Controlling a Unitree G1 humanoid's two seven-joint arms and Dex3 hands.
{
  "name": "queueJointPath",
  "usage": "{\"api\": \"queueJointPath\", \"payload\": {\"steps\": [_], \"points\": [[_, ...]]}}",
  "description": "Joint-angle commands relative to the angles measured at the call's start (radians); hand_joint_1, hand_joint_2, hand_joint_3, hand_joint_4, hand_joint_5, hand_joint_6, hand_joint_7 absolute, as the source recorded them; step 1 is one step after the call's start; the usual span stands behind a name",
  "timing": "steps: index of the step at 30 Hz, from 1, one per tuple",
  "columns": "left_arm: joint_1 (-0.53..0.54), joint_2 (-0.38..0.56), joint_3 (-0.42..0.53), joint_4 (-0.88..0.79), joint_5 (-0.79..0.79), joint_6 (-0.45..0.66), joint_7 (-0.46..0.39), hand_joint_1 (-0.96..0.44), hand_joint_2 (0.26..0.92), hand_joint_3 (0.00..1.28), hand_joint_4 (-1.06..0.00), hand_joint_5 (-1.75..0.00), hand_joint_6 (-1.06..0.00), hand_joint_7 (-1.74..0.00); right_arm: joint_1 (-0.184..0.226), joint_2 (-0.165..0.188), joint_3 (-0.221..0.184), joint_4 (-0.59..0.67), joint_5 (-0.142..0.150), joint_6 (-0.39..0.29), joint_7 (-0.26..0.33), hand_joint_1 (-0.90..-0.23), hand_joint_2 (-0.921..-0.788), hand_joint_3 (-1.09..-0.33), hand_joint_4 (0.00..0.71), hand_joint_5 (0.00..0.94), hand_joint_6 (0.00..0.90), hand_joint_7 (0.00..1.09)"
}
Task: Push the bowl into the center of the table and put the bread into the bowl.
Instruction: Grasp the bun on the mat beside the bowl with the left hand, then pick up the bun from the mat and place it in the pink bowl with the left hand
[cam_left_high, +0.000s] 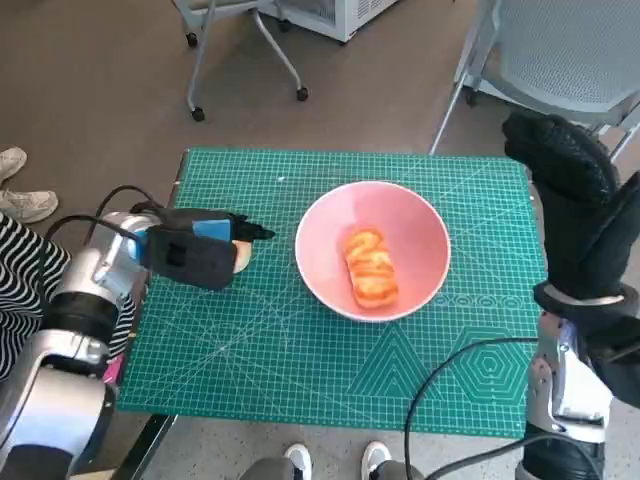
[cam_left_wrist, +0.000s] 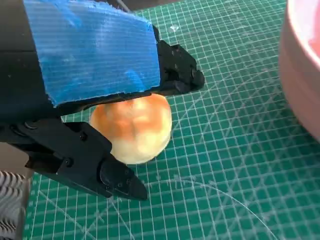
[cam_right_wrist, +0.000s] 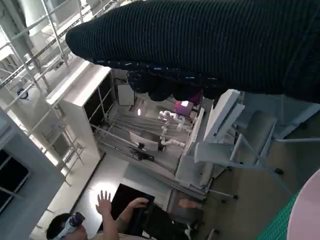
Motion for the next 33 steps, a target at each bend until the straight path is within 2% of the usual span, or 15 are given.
{"api": "queueJointPath", "payload": {"steps": [1, 3, 5, 6, 7, 8, 10, 13, 17, 24, 32, 33], "points": [[-0.007, -0.006, -0.037, 0.049, 0.059, -0.022, 0.105, 0.02, 0.861, 0.04, -0.48, -0.03, -0.56, -0.04, 0.028, -0.003, -0.005, -0.004, 0.007, 0.019, -0.006, -0.682, -0.921, -0.714, 0.169, 0.000, 0.032, 0.56], [-0.007, -0.004, -0.053, 0.067, 0.085, -0.039, 0.163, 0.04, 0.895, 0.04, -0.66, -0.08, -0.67, -0.08, 0.030, -0.001, -0.005, -0.007, 0.006, 0.021, -0.008, -0.683, -0.921, -0.714, 0.170, 0.000, 0.033, 0.56], [-0.007, 0.001, -0.070, 0.082, 0.110, -0.057, 0.220, 0.05, 0.908, 0.06, -0.77, -0.11, -0.74, -0.10, 0.032, 0.000, -0.004, -0.011, 0.005, 0.022, -0.009, -0.683, -0.921, -0.713, 0.170, 0.001, 0.033, 0.56], [-0.008, 0.003, -0.077, 0.090, 0.121, -0.065, 0.244, 0.04, 0.910, 0.06, -0.77, -0.30, -0.70, -0.32, 0.033, 0.000, -0.003, -0.014, 0.004, 0.023, -0.010, -0.683, -0.921, -0.713, 0.170, 0.001, 0.033, 0.56], [-0.010, 0.009, -0.084, 0.097, 0.133, -0.077, 0.274, 0.02, 0.914, 0.09, -0.74, -0.62, -0.62, -0.68, 0.034, 0.001, -0.003, -0.017, 0.004, 0.025, -0.011, -0.683, -0.921, -0.713, 0.170, 0.000, 0.033, 0.56], [-0.012, 0.013, -0.088, 0.102, 0.141, -0.087, 0.296, 0.02, 0.916, 0.09, -0.74, -0.81, -0.60, -0.87, 0.035, 0.001, -0.003, -0.020, 0.004, 0.026, -0.012, -0.682, -0.921, -0.714, 0.169, 0.000, 0.033, 0.56], [-0.020, 0.025, -0.089, 0.107, 0.146, -0.112, 0.326, 0.01, 0.918, 0.08, -0.74, -0.97, -0.59, -1.02, 0.036, 0.000, -0.003, -0.022, 0.005, 0.027, -0.012, -0.682, -0.921, -0.715, 0.169, 0.000, 0.032, 0.56], [-0.035, 0.049, -0.069, 0.090, 0.122, -0.165, 0.330, 0.00, 0.919, 0.06, -0.74, -1.08, -0.61, -1.10, 0.037, 0.000, -0.004, -0.022, 0.006, 0.027, -0.012, -0.682, -0.921, -0.715, 0.169, 0.000, 0.031, 0.56], [-0.045, 0.076, -0.012, 0.035, 0.052, -0.220, 0.287, 0.00, 0.919, 0.06, -0.73, -1.12, -0.62, -1.14, 0.036, 0.000, -0.005, -0.021, 0.006, 0.027, -0.012, -0.682, -0.921, -0.715, 0.169, 0.000, 0.030, 0.56], [-0.028, 0.111, 0.111, -0.157, -0.099, -0.249, 0.196, 0.00, 0.914, 0.02, -0.78, -1.03, -0.67, -1.15, 0.031, -0.001, -0.005, -0.017, 0.007, 0.029, -0.013, -0.682, -0.921, -0.715, 0.169, 0.000, 0.029, 0.56], [0.030, 0.099, 0.271, -0.493, -0.355, -0.137, 0.084, 0.00, 0.911, 0.01, -0.79, -1.03, -0.70, -1.11, 0.021, 0.002, 0.000, -0.012, 0.005, 0.034, -0.016, -0.680, -0.921, -0.716, 0.168, 0.000, 0.030, 0.56], [0.036, 0.090, 0.286, -0.533, -0.378, -0.121, 0.084, 0.00, 0.914, 0.05, -0.73, -1.08, -0.65, -1.18, 0.020, 0.003, 0.001, -0.013, 0.004, 0.034, -0.017, -0.683, -0.921, -0.716, 0.168, 0.000, 0.031, 0.56]]}}
